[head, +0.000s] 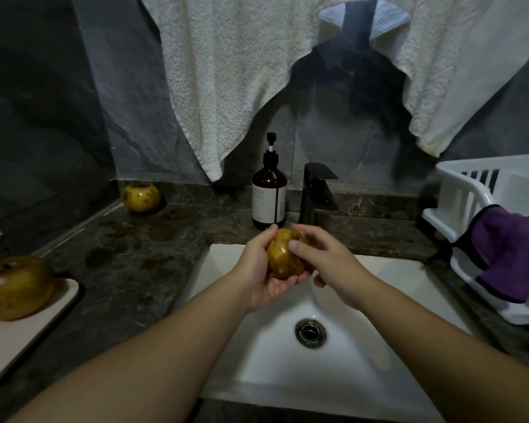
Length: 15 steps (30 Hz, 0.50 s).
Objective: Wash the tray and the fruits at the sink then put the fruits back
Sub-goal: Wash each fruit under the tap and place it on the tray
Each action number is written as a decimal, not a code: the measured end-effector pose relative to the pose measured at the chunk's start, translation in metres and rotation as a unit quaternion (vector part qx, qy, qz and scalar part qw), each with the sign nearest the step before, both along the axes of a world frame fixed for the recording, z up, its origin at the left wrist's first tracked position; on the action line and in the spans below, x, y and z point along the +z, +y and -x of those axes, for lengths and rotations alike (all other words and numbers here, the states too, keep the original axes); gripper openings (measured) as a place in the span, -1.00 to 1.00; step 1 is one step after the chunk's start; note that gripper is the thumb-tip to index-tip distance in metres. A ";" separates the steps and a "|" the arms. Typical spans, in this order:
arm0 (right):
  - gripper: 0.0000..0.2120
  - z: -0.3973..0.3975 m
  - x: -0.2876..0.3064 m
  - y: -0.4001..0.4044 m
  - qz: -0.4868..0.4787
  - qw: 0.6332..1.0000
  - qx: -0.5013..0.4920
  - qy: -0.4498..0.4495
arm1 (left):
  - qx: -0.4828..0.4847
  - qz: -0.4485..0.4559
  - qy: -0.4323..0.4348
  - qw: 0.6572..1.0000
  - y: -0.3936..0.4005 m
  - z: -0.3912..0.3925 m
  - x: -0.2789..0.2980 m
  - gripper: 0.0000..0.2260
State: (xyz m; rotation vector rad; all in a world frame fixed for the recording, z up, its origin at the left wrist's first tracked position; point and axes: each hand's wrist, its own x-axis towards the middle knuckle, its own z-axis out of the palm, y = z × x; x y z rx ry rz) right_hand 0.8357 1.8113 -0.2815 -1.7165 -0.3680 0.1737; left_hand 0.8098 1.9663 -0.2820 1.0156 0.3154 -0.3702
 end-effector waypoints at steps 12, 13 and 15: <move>-0.65 -0.003 -0.001 0.001 -0.029 0.999 0.006 0.016 | 0.014 0.000 -0.016 1.000 0.000 0.002 -0.001 -0.44; -0.67 -0.003 -0.001 0.001 -0.042 0.999 0.005 0.024 | 0.015 0.007 -0.020 1.000 -0.001 0.002 -0.001 -0.45; -0.68 -0.005 0.000 -0.001 -0.072 0.996 0.017 0.059 | 0.025 0.023 -0.025 0.999 -0.002 0.003 0.001 -0.47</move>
